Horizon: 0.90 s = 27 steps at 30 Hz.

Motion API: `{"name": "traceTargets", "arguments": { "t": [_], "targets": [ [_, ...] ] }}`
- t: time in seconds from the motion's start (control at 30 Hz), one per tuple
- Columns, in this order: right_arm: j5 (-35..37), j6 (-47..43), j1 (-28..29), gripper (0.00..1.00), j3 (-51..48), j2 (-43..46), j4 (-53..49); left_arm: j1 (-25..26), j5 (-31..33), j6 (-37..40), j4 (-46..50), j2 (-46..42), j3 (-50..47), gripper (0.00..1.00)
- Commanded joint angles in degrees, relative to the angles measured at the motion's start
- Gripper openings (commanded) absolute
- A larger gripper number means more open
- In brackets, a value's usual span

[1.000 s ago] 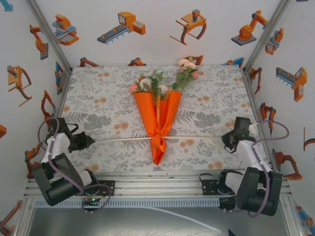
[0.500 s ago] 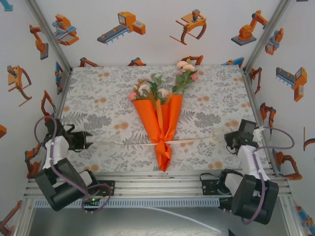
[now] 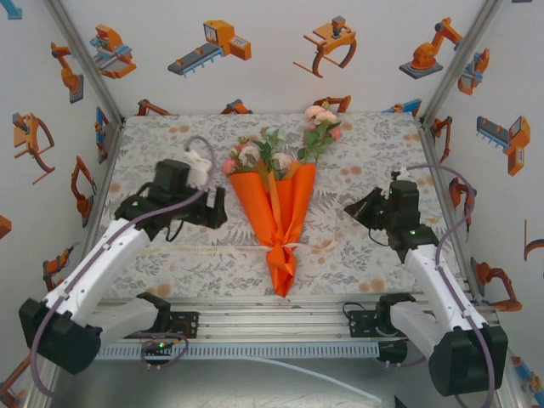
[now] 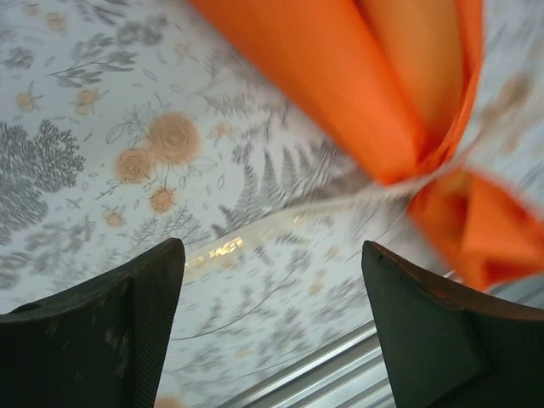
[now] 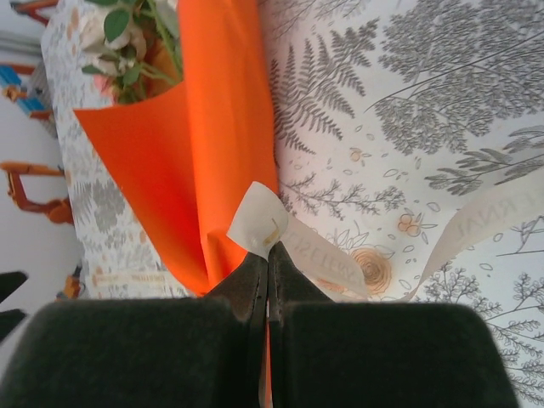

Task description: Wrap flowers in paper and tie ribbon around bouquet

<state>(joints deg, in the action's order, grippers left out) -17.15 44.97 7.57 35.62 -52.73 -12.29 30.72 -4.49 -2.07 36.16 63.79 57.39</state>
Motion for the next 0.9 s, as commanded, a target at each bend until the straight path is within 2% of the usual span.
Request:
{"name": "traceTargets", "arguments": {
  "t": [0.0,0.1,0.3,0.43,0.57,0.67,0.8,0.83,0.87],
  "targets": [
    [-1.84,-3.02,1.79,0.00,1.80,0.25,-2.09,3.48,11.11,24.07,10.56,5.70,-1.39,0.78],
    [-1.74,-4.13,2.73,0.00,2.09,0.00,-1.78,3.56,11.96,28.61,10.03,11.42,-1.92,0.77],
    [-3.18,-5.29,3.15,0.00,1.23,-1.72,1.07,3.80,6.06,31.55,1.60,18.71,-2.26,0.79],
    [-4.12,-5.92,3.19,0.00,0.95,-2.64,1.98,4.60,4.86,33.55,1.73,22.94,-2.81,0.79],
    [-5.58,-6.94,3.24,0.00,0.33,-2.42,2.77,6.81,3.78,31.59,3.62,27.72,-1.26,0.79],
    [-6.69,-7.57,3.24,0.00,0.73,-1.73,1.37,7.85,5.48,32.19,3.35,30.92,-1.86,0.79],
    [-6.90,-7.93,3.22,0.00,1.18,-0.08,-0.06,8.04,6.77,32.03,2.30,34.42,-1.80,0.71],
    [-6.78,-8.03,3.22,0.00,1.28,0.44,-0.51,8.04,7.33,32.14,1.83,35.12,-1.98,0.67],
    [-6.68,-8.13,3.21,0.00,1.45,0.94,-0.94,8.02,7.66,32.45,1.33,35.67,-2.25,0.58]
  ]
}}
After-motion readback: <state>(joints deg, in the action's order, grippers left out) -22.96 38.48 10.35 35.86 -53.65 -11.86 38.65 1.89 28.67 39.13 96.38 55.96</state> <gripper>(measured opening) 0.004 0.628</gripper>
